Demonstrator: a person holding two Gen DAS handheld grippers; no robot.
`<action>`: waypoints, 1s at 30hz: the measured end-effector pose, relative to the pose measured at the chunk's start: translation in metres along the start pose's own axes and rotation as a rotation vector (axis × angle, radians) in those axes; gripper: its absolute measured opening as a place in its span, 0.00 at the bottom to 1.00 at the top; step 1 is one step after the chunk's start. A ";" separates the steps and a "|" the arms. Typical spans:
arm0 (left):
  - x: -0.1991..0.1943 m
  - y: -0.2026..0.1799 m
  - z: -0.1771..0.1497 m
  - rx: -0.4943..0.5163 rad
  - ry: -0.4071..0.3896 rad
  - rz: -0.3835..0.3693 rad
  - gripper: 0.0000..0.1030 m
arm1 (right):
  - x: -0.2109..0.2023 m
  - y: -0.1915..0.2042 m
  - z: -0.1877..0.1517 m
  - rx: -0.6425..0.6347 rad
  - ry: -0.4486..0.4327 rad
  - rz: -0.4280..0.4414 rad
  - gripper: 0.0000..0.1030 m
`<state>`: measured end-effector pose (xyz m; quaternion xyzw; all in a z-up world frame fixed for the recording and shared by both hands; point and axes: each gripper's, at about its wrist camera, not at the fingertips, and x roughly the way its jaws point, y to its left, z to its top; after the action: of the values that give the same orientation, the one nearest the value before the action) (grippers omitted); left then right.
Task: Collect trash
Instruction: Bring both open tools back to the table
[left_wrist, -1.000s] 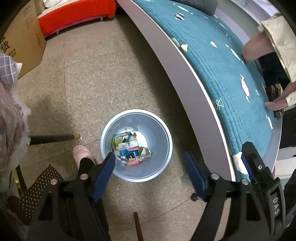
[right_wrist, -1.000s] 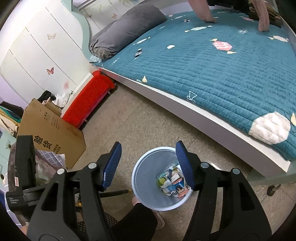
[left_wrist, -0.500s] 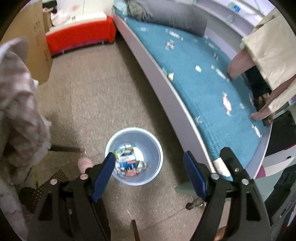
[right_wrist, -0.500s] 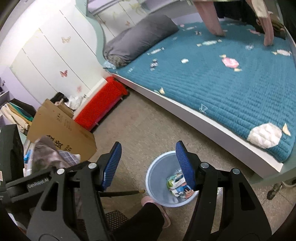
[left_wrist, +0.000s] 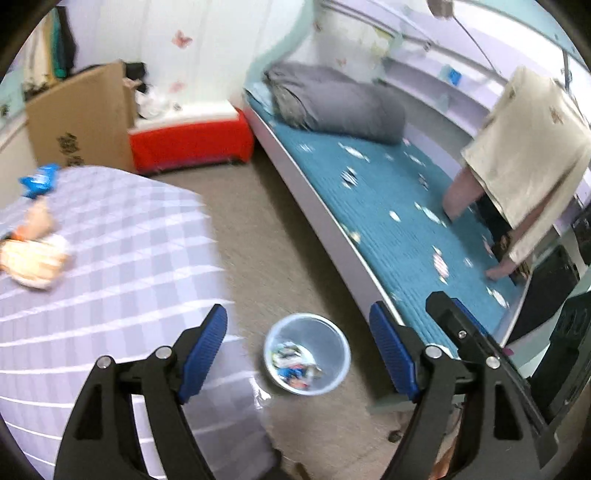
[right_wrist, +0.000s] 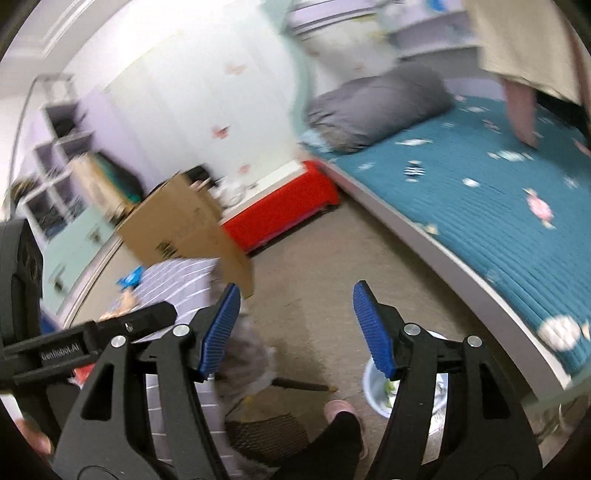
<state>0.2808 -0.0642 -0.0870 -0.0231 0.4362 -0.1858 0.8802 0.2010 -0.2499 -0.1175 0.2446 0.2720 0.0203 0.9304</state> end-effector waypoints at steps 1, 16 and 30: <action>-0.008 0.011 0.004 -0.005 -0.009 0.014 0.77 | 0.004 0.015 0.001 -0.020 0.010 0.025 0.61; -0.079 0.267 0.043 -0.174 0.014 0.389 0.77 | 0.147 0.251 -0.008 -0.325 0.305 0.265 0.61; -0.007 0.379 0.048 -0.101 0.251 0.500 0.77 | 0.268 0.327 -0.034 -0.380 0.472 0.233 0.61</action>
<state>0.4305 0.2846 -0.1283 0.0646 0.5424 0.0577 0.8356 0.4426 0.0988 -0.1226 0.0848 0.4417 0.2332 0.8622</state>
